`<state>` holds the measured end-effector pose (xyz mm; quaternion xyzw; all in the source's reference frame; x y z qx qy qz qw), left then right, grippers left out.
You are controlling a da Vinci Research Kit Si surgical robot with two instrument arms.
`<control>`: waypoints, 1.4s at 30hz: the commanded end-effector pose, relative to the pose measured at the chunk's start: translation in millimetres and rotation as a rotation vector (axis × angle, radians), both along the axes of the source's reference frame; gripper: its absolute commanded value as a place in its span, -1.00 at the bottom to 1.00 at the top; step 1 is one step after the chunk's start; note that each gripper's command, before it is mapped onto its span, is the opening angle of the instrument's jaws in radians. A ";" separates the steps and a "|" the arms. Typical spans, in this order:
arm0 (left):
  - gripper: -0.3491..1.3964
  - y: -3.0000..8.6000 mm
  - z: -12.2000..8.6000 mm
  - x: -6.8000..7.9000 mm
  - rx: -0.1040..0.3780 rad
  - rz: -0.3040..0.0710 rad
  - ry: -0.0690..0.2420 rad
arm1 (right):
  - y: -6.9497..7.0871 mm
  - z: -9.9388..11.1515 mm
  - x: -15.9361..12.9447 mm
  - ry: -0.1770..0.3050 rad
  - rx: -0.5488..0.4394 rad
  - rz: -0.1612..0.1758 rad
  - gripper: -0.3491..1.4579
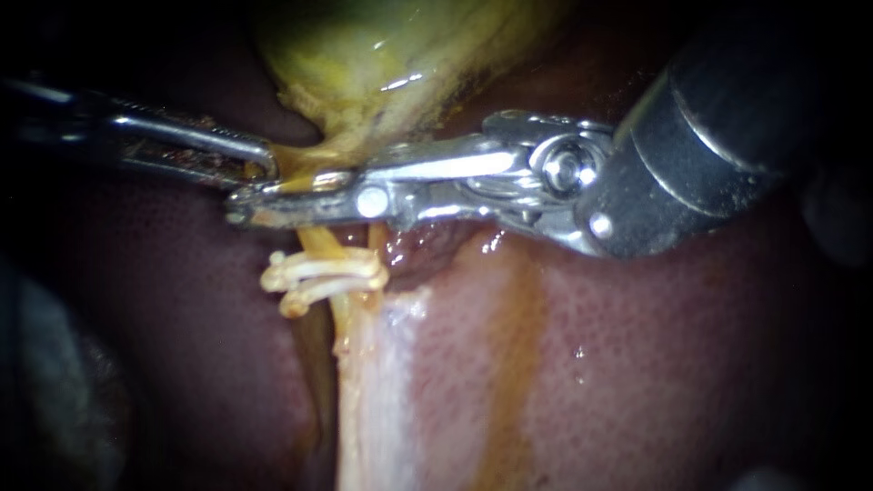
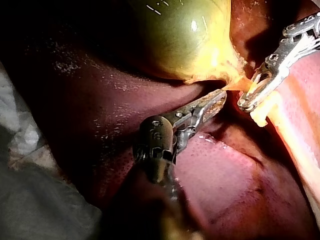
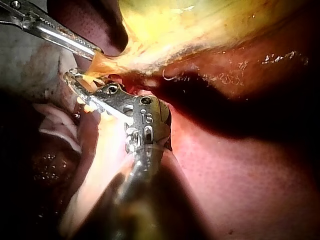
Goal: Going back third clip left tube
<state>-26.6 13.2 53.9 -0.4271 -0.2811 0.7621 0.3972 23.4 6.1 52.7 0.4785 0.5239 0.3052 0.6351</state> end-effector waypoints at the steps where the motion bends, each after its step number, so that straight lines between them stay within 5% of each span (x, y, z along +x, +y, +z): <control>1: -1.00 0.0 0.0 0.0 0.000 0.000 0.000 | 0.0 0.0 0.0 0.000 0.000 0.000 -1.00; 4: -1.00 0.0 0.0 0.0 0.000 0.000 0.000 | 0.0 0.0 0.0 0.000 0.000 0.001 -1.00; 8: -1.00 0.0 0.0 0.0 0.000 0.000 0.000 | 0.0 0.3 0.3 0.008 0.002 0.007 -0.34; 11: -1.00 0.0 0.0 0.0 0.000 0.000 0.000 | 0.0 0.6 0.9 0.014 0.004 0.025 -0.12; 26: -1.00 -0.1 0.0 0.0 -0.001 -0.001 0.001 | -1.4 4.6 1.4 0.004 -0.045 0.053 -0.07; 33: -1.00 -0.2 0.1 0.0 -0.001 -0.001 0.001 | -1.5 7.4 0.8 -0.040 -0.128 0.044 -0.06; 42: -1.00 -0.3 0.1 0.0 -0.001 -0.001 0.001 | -0.9 8.1 0.3 -0.054 -0.263 0.110 -0.06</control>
